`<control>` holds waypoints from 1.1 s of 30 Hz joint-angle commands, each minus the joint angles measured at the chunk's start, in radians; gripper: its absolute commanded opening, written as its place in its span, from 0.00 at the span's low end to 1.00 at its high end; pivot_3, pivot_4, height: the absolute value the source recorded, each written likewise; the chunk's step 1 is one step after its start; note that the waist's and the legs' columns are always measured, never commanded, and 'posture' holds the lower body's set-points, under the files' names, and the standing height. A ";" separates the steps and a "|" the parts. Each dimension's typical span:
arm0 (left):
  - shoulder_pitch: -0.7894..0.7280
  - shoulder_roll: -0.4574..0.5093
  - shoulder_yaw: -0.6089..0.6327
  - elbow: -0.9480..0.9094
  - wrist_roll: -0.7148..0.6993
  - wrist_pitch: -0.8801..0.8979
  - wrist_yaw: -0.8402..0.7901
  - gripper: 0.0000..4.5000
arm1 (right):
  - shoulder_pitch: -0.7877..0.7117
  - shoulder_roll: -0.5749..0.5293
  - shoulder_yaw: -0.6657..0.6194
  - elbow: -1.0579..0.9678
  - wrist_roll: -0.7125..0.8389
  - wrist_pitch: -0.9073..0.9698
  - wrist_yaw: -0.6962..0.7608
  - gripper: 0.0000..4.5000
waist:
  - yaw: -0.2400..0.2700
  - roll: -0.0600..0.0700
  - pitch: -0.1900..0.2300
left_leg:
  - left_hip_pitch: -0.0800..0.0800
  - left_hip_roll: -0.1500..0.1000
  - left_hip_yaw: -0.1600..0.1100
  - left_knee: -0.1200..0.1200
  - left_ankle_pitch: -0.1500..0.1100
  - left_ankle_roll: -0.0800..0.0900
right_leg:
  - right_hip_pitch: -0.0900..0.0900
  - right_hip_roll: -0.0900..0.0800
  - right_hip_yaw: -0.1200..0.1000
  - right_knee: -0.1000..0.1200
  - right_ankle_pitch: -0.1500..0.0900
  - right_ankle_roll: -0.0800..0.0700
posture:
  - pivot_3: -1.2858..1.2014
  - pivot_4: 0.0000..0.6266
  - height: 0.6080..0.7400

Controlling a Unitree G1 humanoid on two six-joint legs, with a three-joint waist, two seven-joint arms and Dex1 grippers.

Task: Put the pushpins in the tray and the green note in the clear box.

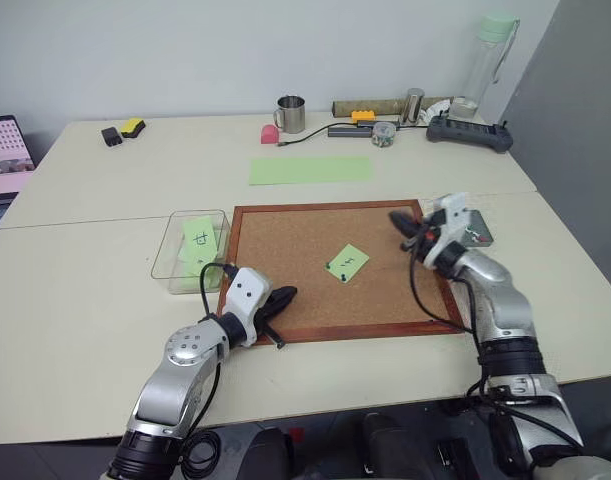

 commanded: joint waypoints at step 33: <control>0.017 0.018 -0.008 0.064 0.012 -0.001 -0.013 0.00 | 0.067 -0.101 0.073 -0.165 0.105 0.082 0.219 0.69 | 0.000 0.001 -0.001 | 0.002 0.001 0.001 -0.001 0.000 0.001 | 0.001 0.001 0.002 0.000 0.000 0.001 | 0.52 0.24 1.00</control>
